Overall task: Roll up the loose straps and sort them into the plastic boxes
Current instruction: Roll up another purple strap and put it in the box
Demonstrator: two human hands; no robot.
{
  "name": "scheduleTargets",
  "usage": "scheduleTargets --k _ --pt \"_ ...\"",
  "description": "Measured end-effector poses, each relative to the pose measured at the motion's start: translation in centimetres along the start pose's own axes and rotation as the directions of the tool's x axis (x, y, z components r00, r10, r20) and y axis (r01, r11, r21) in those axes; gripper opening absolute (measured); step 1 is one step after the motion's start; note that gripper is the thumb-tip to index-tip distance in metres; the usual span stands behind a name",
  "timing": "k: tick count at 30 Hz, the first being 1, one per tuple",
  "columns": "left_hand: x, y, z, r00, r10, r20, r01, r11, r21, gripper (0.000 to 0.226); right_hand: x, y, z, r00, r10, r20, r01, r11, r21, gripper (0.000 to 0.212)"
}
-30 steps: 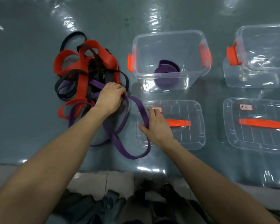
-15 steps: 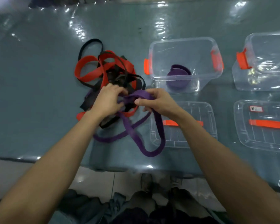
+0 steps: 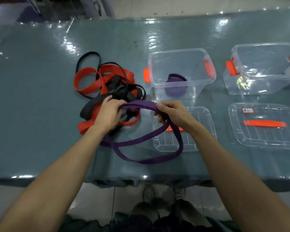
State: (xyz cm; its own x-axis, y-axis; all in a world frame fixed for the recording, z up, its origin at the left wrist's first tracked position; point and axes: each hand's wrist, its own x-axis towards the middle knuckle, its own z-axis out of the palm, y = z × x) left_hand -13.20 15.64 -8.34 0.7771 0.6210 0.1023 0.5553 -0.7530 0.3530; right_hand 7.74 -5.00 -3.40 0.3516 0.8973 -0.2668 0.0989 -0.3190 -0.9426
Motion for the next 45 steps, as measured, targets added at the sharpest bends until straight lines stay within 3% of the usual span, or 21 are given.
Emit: scheduleTargets --k 2,4,8,10,12,15,17,18,22,25,27,29,31,33,34,35,38,39,42,43,45 --pt "0.4 0.3 -2.4 0.976 -0.107 -0.190 0.074 0.982 -0.173 0.039 0.2 0.2 0.3 0.999 0.047 0.004 -0.046 0.994 -0.098 0.028" --pt "1.5 1.3 -5.6 0.936 -0.121 -0.332 0.030 0.963 -0.267 0.039 0.8 -0.7 1.4 0.996 0.082 0.046 -0.076 0.989 -0.128 0.020" --pt "3.8 4.2 -10.4 0.885 0.002 -0.465 -0.140 0.955 -0.263 0.033 2.5 -4.1 4.1 0.997 0.028 0.075 -0.035 0.996 0.085 0.044" --pt "3.9 4.6 -11.3 0.897 0.048 -0.440 -0.179 0.948 -0.262 0.030 3.0 -5.1 4.4 0.998 0.013 0.065 -0.026 0.978 0.207 0.048" --pt "3.3 3.5 -11.2 0.937 -0.032 -0.347 -0.081 0.948 -0.308 0.033 3.1 -5.0 3.9 1.000 -0.009 0.021 0.002 0.948 0.318 0.039" --pt "1.2 0.4 -8.6 0.987 -0.160 -0.012 0.149 0.946 -0.288 0.028 2.7 -3.5 2.3 0.994 -0.016 -0.107 0.056 0.921 0.385 0.036" --pt "-0.6 -0.6 -6.3 0.960 -0.181 0.213 0.238 0.928 -0.287 0.026 2.3 -2.3 1.1 0.992 -0.032 -0.121 0.068 0.950 0.304 0.040" --pt "-1.2 -0.8 -5.4 0.952 -0.179 0.250 0.253 0.919 -0.304 0.028 2.1 -1.9 0.5 0.994 -0.057 -0.094 0.077 0.970 0.230 0.042" --pt "-0.8 -0.6 -5.8 0.957 -0.261 0.130 0.286 0.755 -0.590 0.017 1.8 0.2 -0.2 0.994 -0.033 0.102 0.049 0.986 -0.160 0.032" --pt "0.2 -0.5 -8.1 0.966 -0.259 0.016 0.219 0.780 -0.586 0.021 2.1 2.1 0.4 0.954 0.205 0.218 -0.069 0.860 -0.506 0.027" --pt "0.3 -0.9 -9.2 0.951 -0.304 -0.058 0.224 0.806 -0.548 0.023 2.2 1.9 0.2 0.944 0.269 0.192 -0.089 0.767 -0.636 0.030" --pt "-0.2 -2.1 -9.9 0.899 -0.414 -0.144 0.272 0.785 -0.556 0.021 2.4 -0.3 -0.8 0.974 0.179 0.141 -0.064 0.809 -0.585 0.031" --pt "-0.9 -3.7 -10.5 0.825 -0.520 -0.220 0.326 0.756 -0.567 0.017 2.5 -4.2 -2.0 0.994 -0.015 0.112 0.045 0.962 -0.269 0.022" --pt "-1.5 -4.9 -11.0 0.769 -0.573 -0.282 0.348 0.747 -0.567 0.016 2.5 -8.5 -2.4 0.960 -0.221 0.173 0.203 0.972 0.116 0.021" --pt "-1.5 -5.2 -11.4 0.743 -0.592 -0.312 0.344 0.738 -0.580 0.015 2.6 -10.1 -2.1 0.940 -0.275 0.203 0.243 0.955 0.172 0.021" --pt "-1.4 -5.6 -12.0 0.704 -0.623 -0.340 0.332 0.713 -0.618 0.013 2.7 -11.3 -1.6 0.930 -0.286 0.230 0.267 0.957 0.109 0.017" --pt "-1.6 -7.4 -14.3 0.565 -0.742 -0.360 0.308 0.595 -0.742 0.017 2.9 -12.2 -0.2 0.943 -0.084 0.323 0.226 0.873 -0.433 0.011" --pt "-2.2 -8.2 -14.9 0.570 -0.735 -0.367 0.336 0.616 -0.712 0.021 3.0 -12.4 0.0 0.951 -0.063 0.303 0.205 0.861 -0.465 0.012" --pt "-4.5 -10.2 -15.4 0.698 -0.654 -0.292 0.513 0.741 -0.434 0.036 3.3 -13.8 0.3 0.952 -0.220 0.212 0.262 0.945 -0.197 0.015" --pt "-4.9 -10.2 -15.1 0.752 -0.626 -0.206 0.562 0.772 -0.297 0.050 3.5 -14.1 0.9 0.947 -0.223 0.230 0.271 0.941 -0.205 0.018" --pt "-5.3 -9.0 -14.5 0.837 -0.546 0.019 0.546 0.838 -0.003 0.086 3.6 -14.0 2.7 0.948 -0.158 0.276 0.263 0.877 -0.401 0.026"
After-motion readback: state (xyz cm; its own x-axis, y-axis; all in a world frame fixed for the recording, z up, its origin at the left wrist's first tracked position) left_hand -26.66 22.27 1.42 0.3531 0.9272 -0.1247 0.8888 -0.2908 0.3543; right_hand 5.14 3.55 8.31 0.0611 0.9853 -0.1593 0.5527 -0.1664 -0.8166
